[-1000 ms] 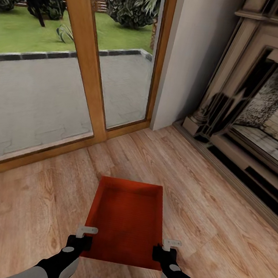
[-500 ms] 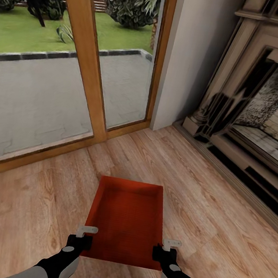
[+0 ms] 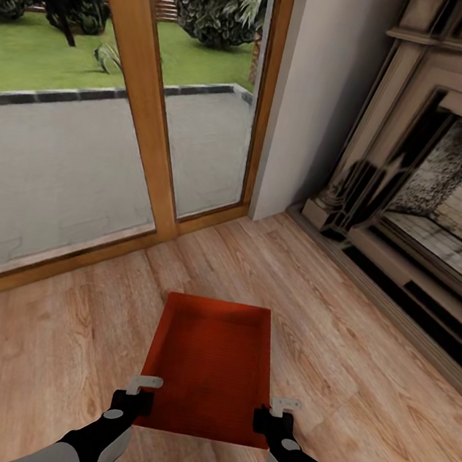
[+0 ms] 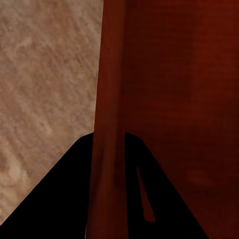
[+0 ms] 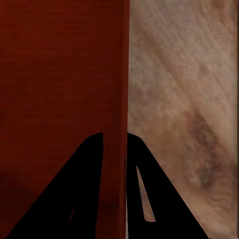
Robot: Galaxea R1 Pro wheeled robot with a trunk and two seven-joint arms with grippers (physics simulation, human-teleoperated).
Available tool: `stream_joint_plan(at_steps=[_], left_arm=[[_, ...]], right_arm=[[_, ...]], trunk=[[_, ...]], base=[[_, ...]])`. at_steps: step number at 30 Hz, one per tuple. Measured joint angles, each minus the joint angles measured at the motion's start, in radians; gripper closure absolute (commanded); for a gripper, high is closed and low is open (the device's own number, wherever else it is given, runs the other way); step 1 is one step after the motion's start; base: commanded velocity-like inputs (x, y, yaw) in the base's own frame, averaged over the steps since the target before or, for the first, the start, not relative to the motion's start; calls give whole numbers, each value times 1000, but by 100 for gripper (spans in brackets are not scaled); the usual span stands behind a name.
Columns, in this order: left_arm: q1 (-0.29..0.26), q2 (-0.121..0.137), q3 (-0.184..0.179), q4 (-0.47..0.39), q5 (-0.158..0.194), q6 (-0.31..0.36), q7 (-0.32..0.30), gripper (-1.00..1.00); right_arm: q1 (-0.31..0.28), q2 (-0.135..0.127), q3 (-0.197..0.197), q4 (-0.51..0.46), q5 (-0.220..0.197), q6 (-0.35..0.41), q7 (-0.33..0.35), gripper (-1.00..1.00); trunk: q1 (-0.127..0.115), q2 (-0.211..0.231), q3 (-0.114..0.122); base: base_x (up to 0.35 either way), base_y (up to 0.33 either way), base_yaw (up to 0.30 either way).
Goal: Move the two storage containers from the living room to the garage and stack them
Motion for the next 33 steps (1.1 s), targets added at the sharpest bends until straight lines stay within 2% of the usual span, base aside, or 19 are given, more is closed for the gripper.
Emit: stream_joint_plan(at_steps=[33], left_arm=[[0,1,1,1,-2,0,0,100]], right_arm=[[0,2,11,1,-13,-1,-3,100]], trunk=[[-127,231,103]], base=[[0,0,0]])
